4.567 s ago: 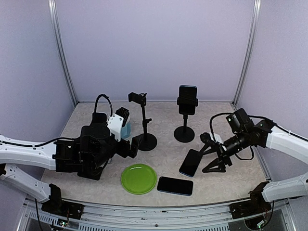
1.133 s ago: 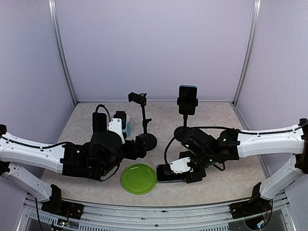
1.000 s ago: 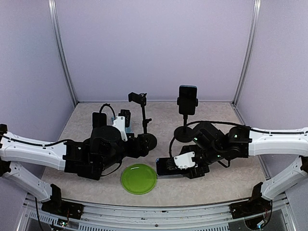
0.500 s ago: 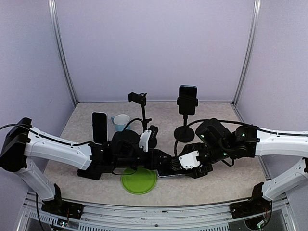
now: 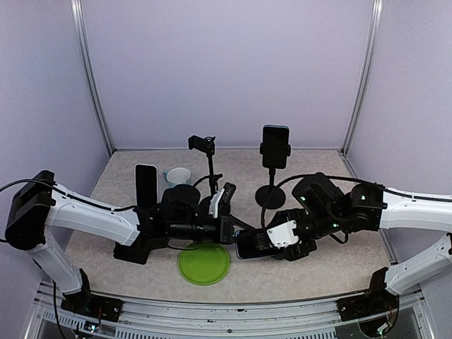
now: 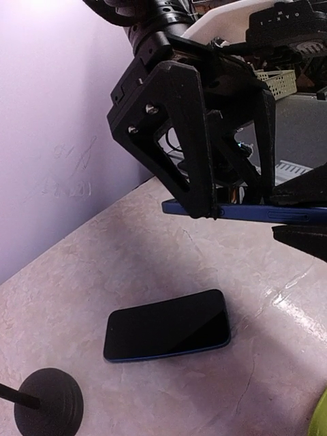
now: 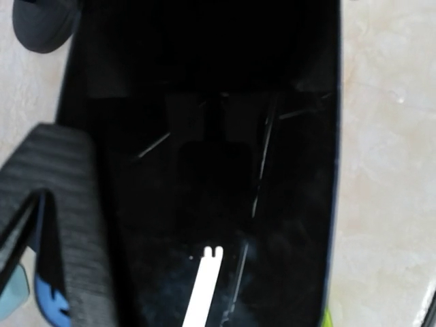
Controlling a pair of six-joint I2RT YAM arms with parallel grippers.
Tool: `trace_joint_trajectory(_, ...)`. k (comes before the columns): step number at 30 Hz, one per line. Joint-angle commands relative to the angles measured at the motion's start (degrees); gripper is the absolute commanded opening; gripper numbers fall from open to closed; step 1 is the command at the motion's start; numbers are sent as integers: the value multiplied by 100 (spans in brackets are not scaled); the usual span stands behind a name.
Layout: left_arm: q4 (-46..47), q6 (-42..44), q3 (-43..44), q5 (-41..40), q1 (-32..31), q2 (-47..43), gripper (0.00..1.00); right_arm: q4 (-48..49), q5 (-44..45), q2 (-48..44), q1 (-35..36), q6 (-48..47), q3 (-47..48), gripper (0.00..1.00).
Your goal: Place the phone on the phone stand
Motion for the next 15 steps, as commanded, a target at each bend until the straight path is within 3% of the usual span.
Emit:
trace_joint_trajectory(1, 364, 24, 128, 892, -64, 233, 0, 153, -300, -64, -43, 3, 125, 52)
trace_joint_trajectory(3, 435, -11, 136, 971, -67, 211, 0, -164, -676, -138, -48, -115, 192, 86)
trace_joint_trajectory(4, 437, -12, 142, 998, -63, 172, 0, -365, -1041, -222, -86, -160, 240, 98)
trace_joint_trajectory(8, 152, 178, 106, 850, -35, -212, 0, -1014, -2261, -367, -510, -92, 692, 100)
trace_joint_trajectory(15, -62, 1042, -226, -358, -116, -1351, 0, -694, -2997, -623, -1547, 732, 1230, 100)
